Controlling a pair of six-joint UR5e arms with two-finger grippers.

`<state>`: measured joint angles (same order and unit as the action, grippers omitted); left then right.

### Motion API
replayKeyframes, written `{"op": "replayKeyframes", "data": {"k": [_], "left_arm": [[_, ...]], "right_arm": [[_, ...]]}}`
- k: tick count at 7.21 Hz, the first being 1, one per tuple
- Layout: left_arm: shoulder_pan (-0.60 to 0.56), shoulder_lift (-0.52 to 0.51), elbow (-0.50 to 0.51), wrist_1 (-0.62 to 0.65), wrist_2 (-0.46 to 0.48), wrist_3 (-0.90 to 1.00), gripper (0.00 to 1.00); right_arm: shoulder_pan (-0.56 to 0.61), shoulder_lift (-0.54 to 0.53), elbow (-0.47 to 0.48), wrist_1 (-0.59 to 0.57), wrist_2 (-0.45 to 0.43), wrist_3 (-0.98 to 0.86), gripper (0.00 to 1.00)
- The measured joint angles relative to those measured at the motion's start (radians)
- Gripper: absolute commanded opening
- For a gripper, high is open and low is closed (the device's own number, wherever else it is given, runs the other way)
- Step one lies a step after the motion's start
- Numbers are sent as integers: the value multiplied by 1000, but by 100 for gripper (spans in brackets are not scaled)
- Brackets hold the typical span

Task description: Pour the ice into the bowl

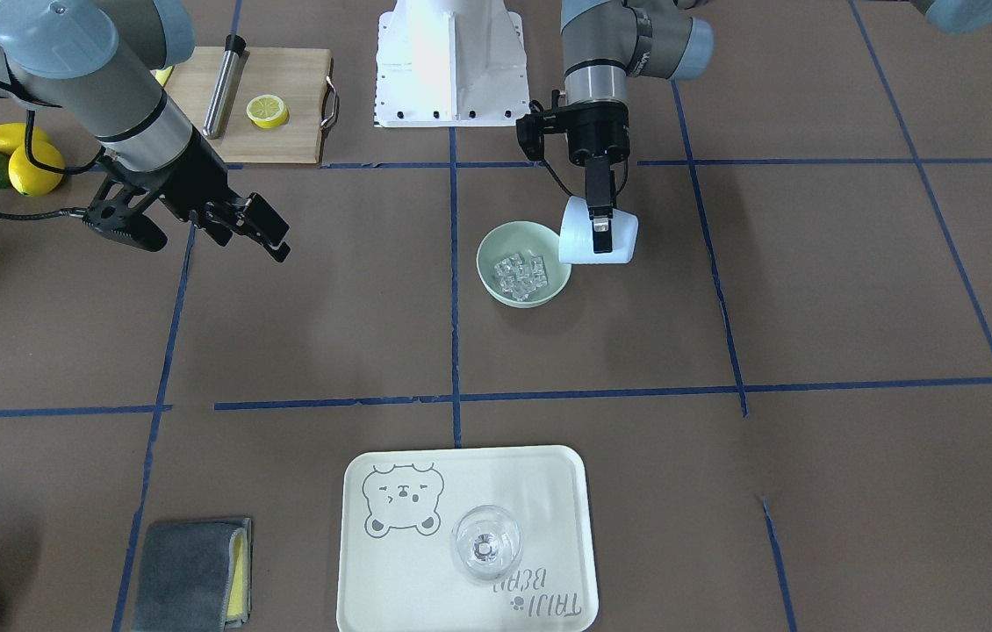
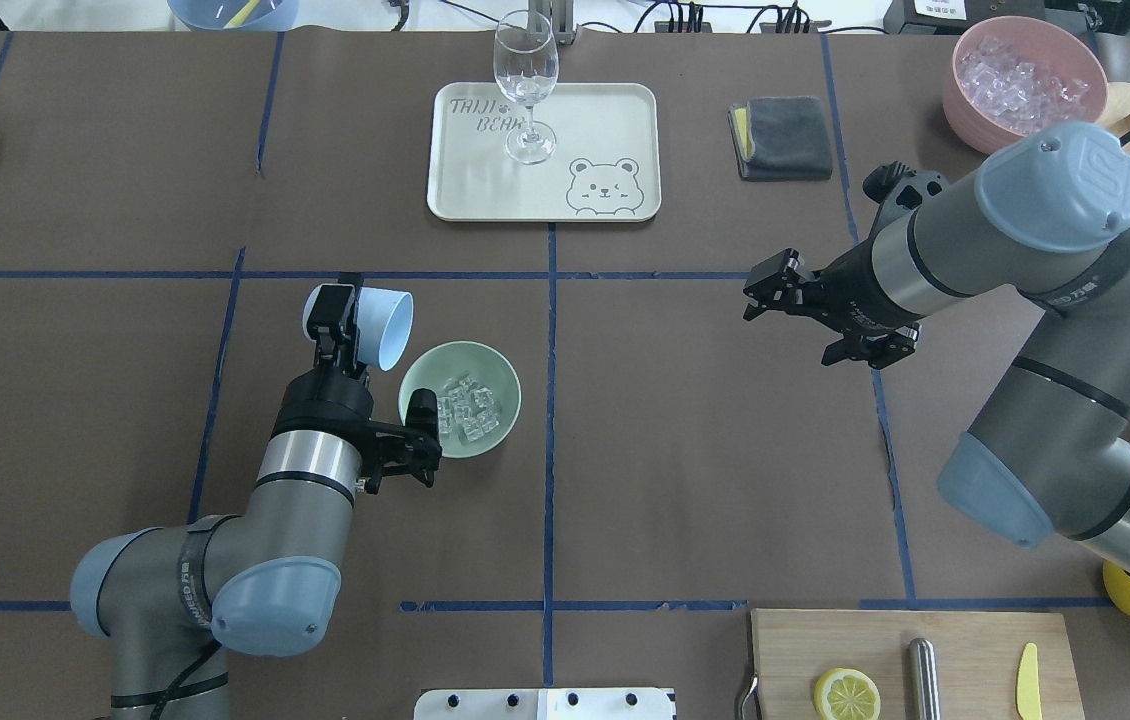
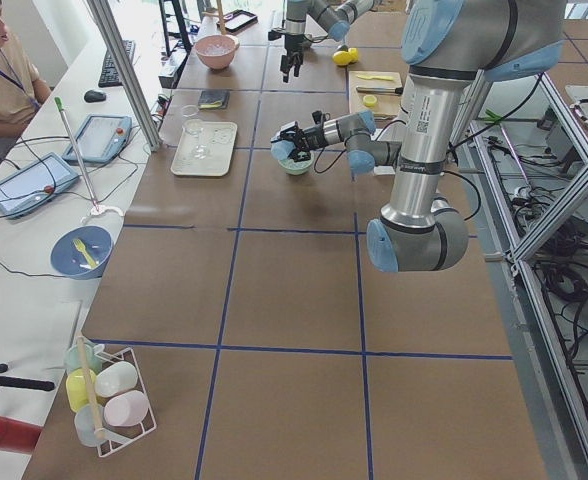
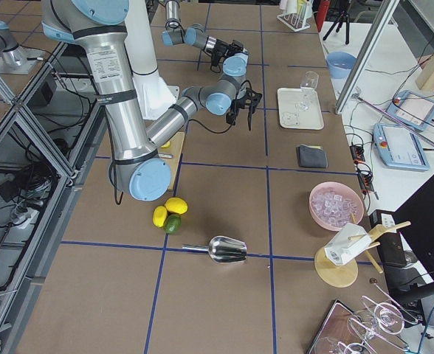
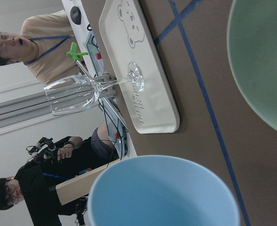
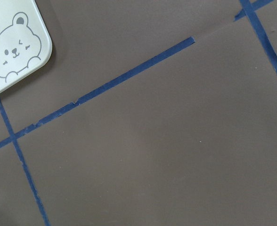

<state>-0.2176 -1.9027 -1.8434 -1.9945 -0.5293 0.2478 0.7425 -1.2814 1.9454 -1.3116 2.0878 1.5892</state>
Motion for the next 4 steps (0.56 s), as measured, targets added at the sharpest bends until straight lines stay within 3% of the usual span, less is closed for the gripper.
{"op": "replayKeyframes", "data": {"k": [4], "left_arm": [[-78, 117, -53, 3, -206, -722, 0]], "right_arm": [[0, 8, 9, 0, -1, 1, 100]]}}
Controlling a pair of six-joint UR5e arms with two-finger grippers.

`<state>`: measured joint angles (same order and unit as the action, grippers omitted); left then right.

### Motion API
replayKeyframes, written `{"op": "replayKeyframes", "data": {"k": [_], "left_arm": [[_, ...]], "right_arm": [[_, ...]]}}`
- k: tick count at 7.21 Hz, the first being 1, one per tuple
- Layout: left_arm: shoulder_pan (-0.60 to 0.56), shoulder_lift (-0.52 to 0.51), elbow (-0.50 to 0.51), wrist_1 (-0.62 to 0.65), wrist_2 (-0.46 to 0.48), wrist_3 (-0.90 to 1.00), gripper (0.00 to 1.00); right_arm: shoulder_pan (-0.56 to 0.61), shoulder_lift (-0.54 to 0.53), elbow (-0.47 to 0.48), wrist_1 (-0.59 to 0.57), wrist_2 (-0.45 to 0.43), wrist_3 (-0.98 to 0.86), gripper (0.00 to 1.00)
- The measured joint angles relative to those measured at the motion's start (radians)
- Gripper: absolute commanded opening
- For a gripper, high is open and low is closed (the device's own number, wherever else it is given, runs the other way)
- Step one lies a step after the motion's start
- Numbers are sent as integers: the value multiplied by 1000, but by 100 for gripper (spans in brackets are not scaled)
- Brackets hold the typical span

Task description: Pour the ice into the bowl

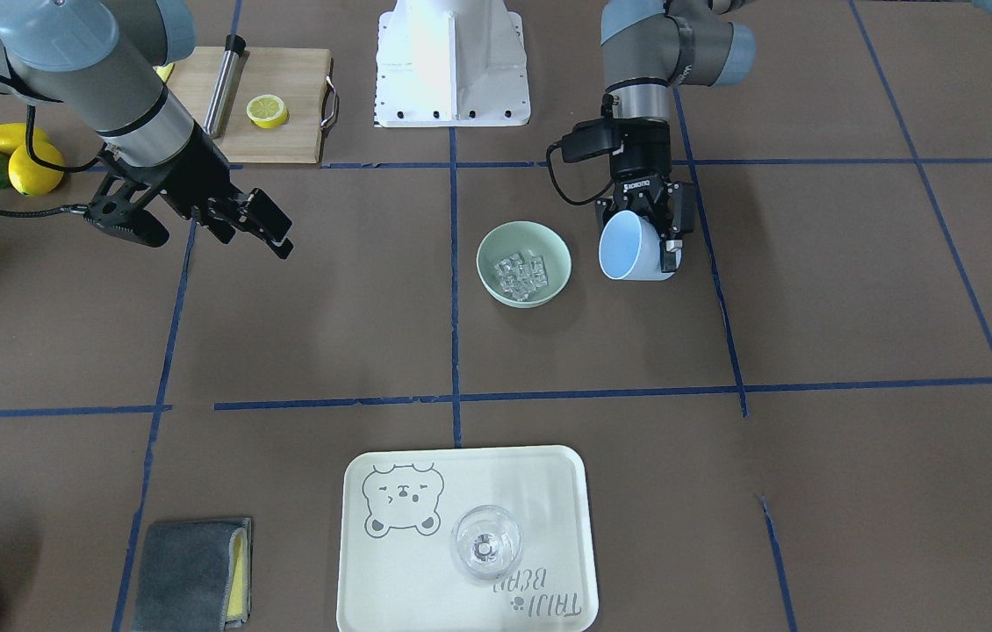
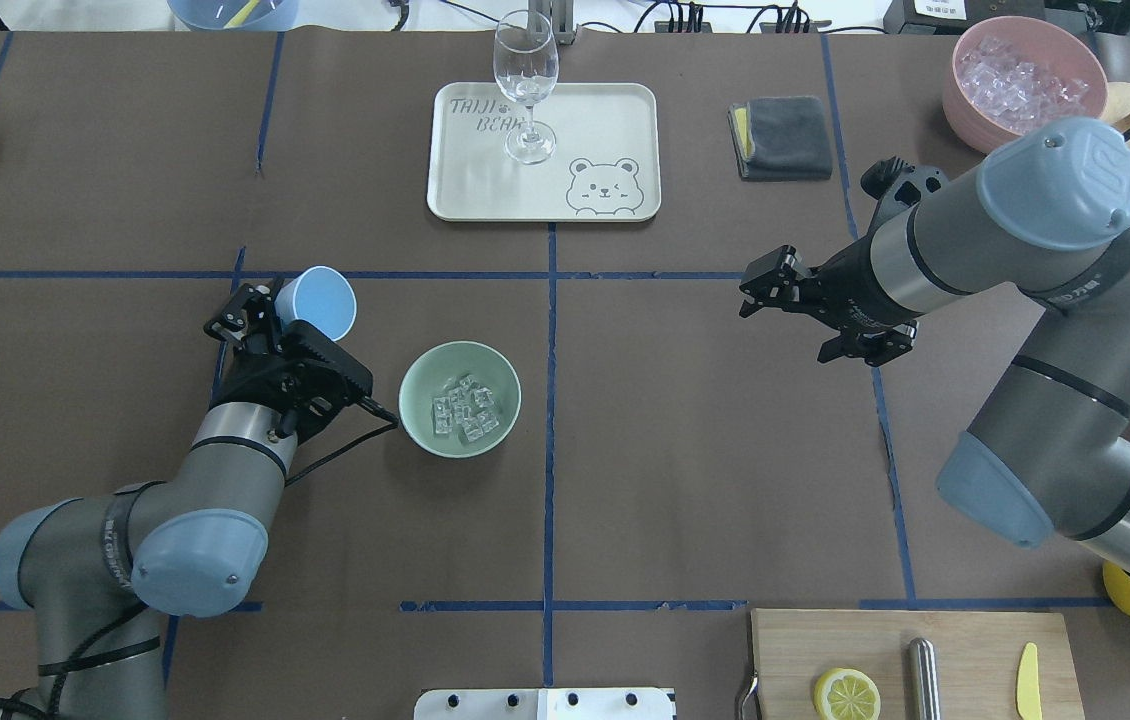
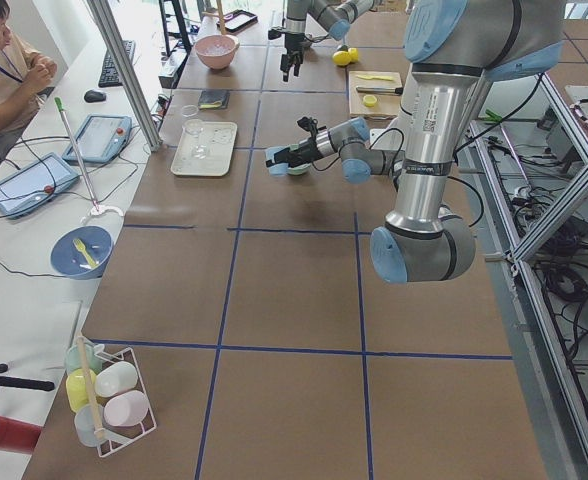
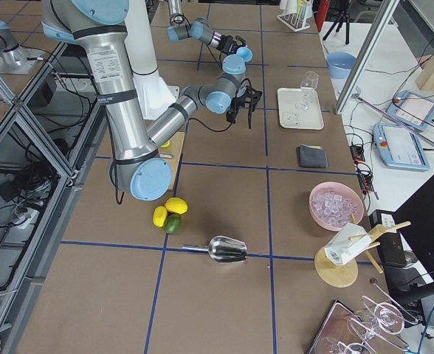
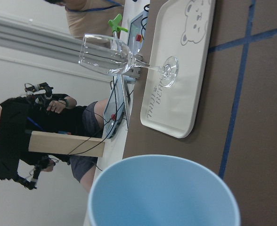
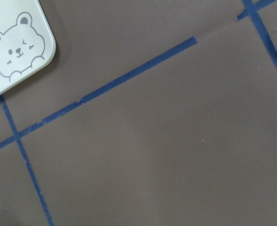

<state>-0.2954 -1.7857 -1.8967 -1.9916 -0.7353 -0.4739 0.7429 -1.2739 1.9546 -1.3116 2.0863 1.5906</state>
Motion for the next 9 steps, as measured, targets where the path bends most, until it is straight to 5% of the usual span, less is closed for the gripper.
{"op": "replayKeyframes", "data": {"k": [2, 4, 9], "left_arm": [[-25, 92, -30, -2, -114, -365, 0], [-42, 201, -44, -15, -124, -584, 0], [-37, 461, 82, -391, 179, -874, 0]], "right_arm": [[1, 8, 1, 0, -2, 0, 100], [1, 11, 2, 0, -12, 1, 100], [0, 18, 6, -2, -22, 4, 100]]}}
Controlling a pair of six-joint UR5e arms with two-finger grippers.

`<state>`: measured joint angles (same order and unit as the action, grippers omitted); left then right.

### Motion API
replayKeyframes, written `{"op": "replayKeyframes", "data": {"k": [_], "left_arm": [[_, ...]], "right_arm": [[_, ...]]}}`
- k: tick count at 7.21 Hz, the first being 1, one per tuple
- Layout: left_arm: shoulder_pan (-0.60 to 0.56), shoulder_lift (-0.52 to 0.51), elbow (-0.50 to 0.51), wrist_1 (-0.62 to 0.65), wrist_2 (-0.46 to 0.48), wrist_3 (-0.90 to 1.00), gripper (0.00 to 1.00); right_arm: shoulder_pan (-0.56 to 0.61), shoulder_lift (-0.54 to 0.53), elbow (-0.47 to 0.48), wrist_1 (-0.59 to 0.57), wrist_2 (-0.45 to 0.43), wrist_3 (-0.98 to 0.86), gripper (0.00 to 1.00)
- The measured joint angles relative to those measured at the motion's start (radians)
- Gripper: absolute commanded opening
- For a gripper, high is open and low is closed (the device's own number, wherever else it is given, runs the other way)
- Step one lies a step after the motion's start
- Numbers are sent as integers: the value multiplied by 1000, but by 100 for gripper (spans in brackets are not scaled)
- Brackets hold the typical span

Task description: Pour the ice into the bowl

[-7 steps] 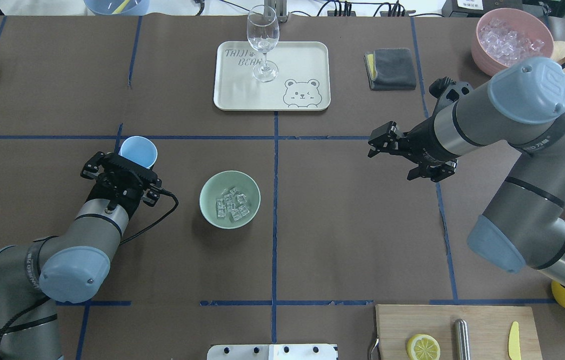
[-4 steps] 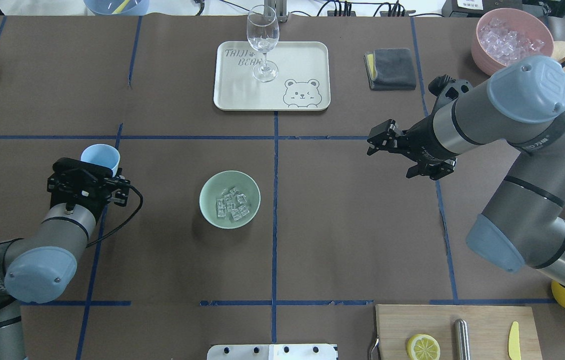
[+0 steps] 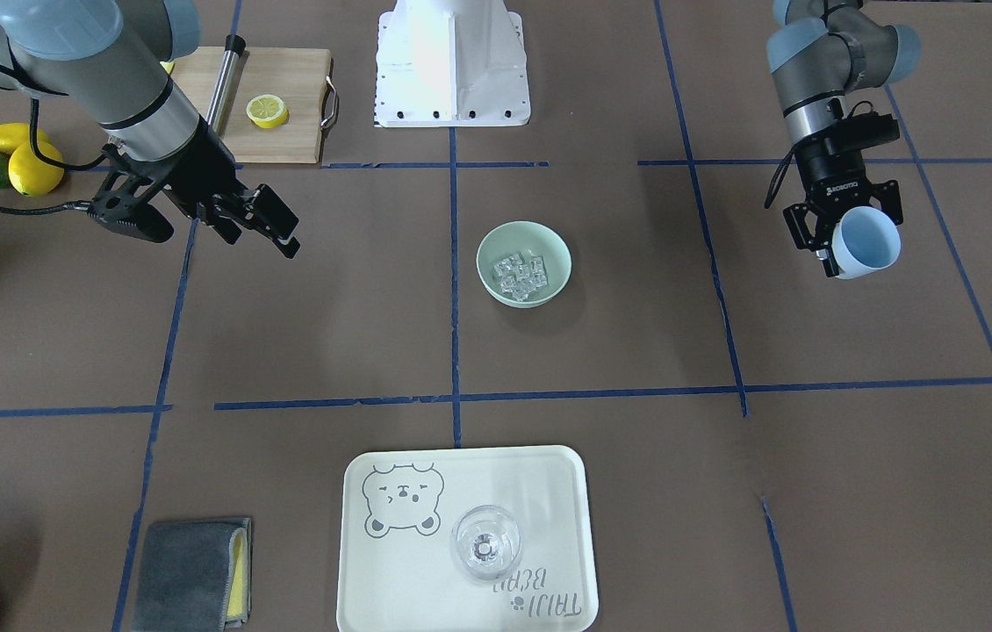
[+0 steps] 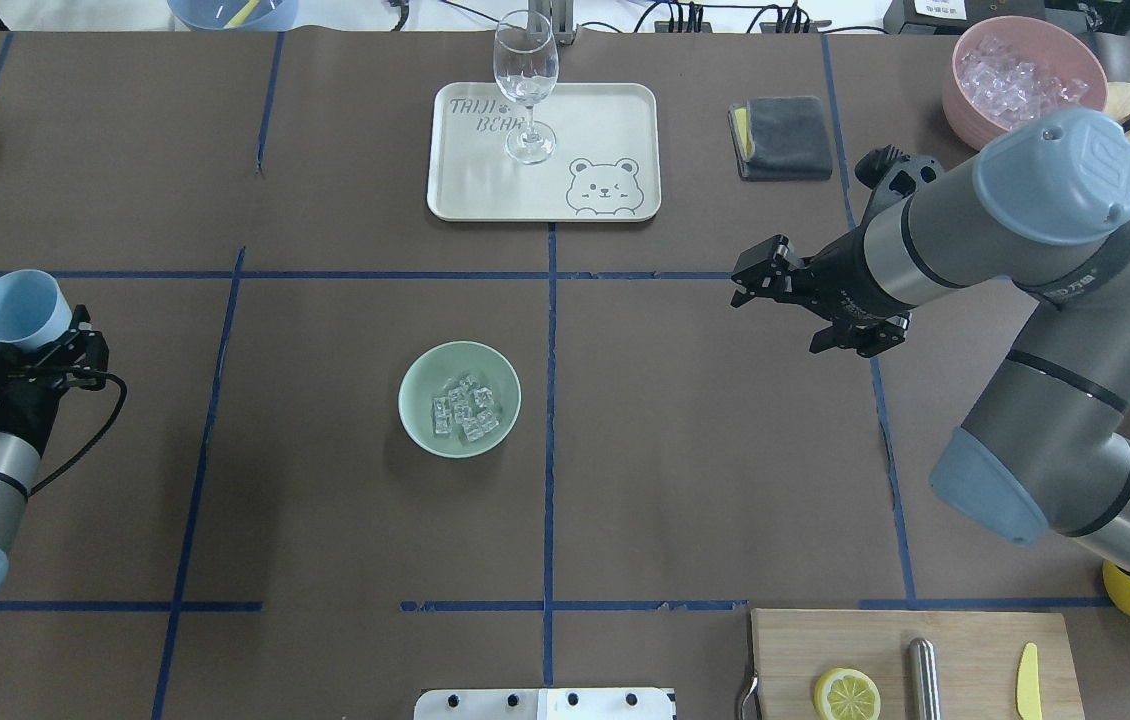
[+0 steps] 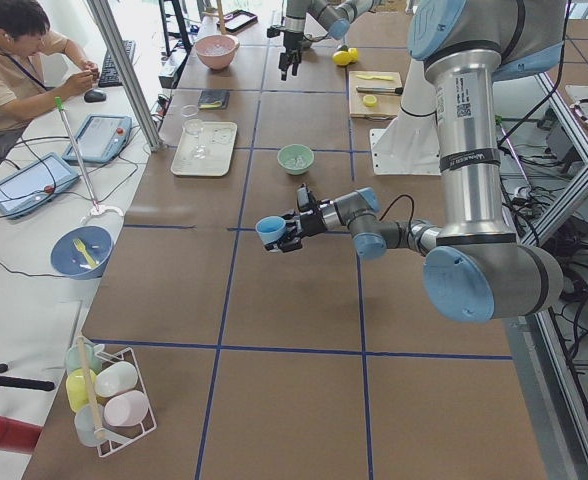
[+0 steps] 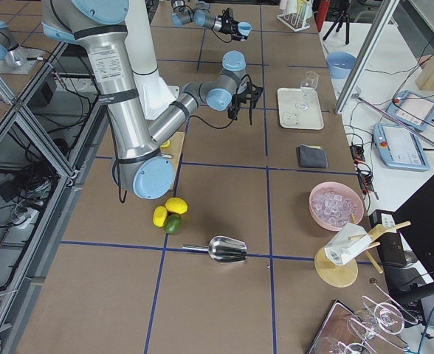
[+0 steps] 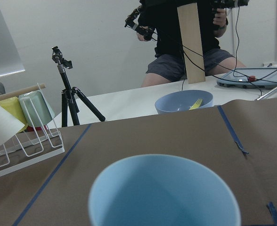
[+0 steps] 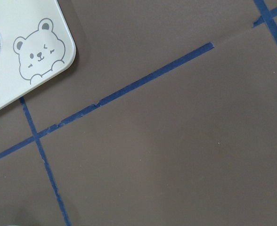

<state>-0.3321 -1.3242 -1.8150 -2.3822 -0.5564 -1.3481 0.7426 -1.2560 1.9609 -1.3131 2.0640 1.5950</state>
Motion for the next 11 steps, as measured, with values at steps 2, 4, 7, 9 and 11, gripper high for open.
{"op": "replayKeyframes", "data": {"k": [2, 4, 7, 9, 11], "left_arm": [[32, 21, 56, -76, 18, -93, 0], [113, 22, 127, -132, 79, -233, 1], [160, 1, 218, -150, 179, -266, 7], [172, -21, 261, -151, 197, -267, 16], [187, -30, 274, -150, 199, -283, 56]], "right_arm": [[-1, 0, 8, 0, -12, 7, 100], [-1, 0, 12, 0, -15, 7, 100], [-1, 0, 22, -1, -16, 8, 100], [0, 0, 23, -2, -16, 8, 100], [0, -1, 24, -2, -16, 8, 100]]}}
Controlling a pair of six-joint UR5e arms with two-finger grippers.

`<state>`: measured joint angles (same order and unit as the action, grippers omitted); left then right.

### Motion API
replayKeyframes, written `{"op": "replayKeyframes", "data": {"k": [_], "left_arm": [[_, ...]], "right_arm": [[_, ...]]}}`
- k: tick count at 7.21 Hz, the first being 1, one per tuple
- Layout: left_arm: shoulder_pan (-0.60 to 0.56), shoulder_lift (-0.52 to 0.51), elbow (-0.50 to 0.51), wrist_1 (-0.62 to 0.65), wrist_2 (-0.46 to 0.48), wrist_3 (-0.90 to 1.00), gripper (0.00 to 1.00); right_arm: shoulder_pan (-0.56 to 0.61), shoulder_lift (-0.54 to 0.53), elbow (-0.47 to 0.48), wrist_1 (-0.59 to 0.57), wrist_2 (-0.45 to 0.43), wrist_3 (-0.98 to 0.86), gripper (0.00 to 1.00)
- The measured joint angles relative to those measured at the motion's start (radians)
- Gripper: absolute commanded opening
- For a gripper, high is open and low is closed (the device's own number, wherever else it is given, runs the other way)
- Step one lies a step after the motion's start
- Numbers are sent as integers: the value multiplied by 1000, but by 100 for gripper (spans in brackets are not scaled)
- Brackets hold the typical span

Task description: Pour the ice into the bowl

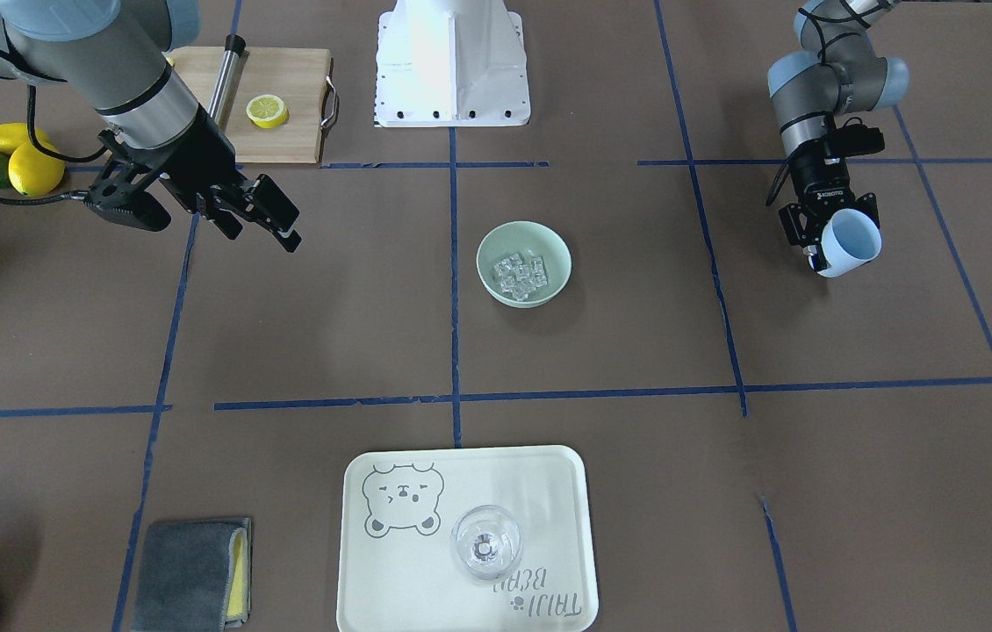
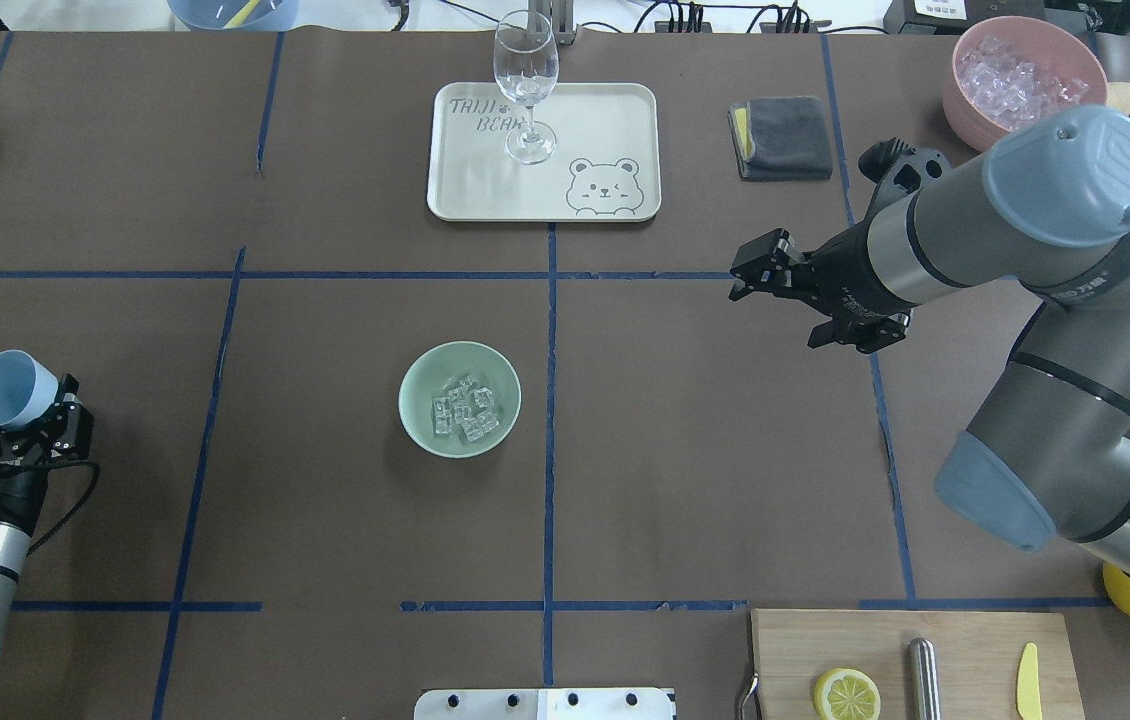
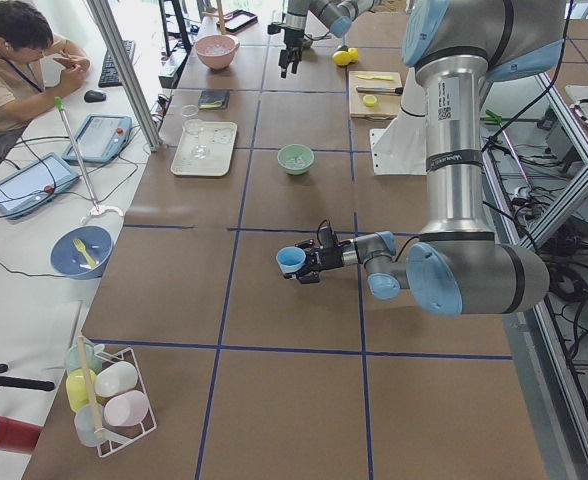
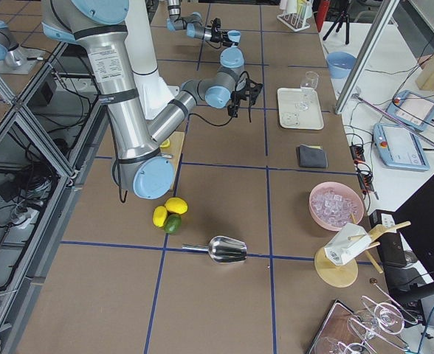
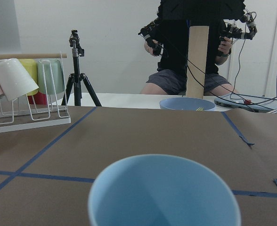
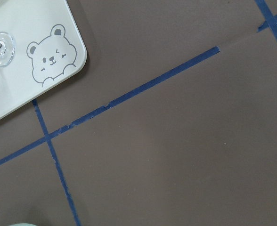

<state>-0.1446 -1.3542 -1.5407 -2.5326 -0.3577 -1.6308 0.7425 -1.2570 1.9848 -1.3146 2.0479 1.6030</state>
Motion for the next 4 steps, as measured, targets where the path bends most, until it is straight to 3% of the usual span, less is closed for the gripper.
{"op": "replayKeyframes", "data": {"k": [2, 3, 4], "left_arm": [[10, -2, 4, 0, 0, -27, 61], [15, -2, 7, 1, 0, -38, 92], [20, -2, 9, 1, 0, -43, 100]], "right_arm": [[0, 1, 1, 0, 0, 0, 100], [0, 1, 1, 0, 0, 0, 100], [0, 1, 1, 0, 0, 0, 100]]}}
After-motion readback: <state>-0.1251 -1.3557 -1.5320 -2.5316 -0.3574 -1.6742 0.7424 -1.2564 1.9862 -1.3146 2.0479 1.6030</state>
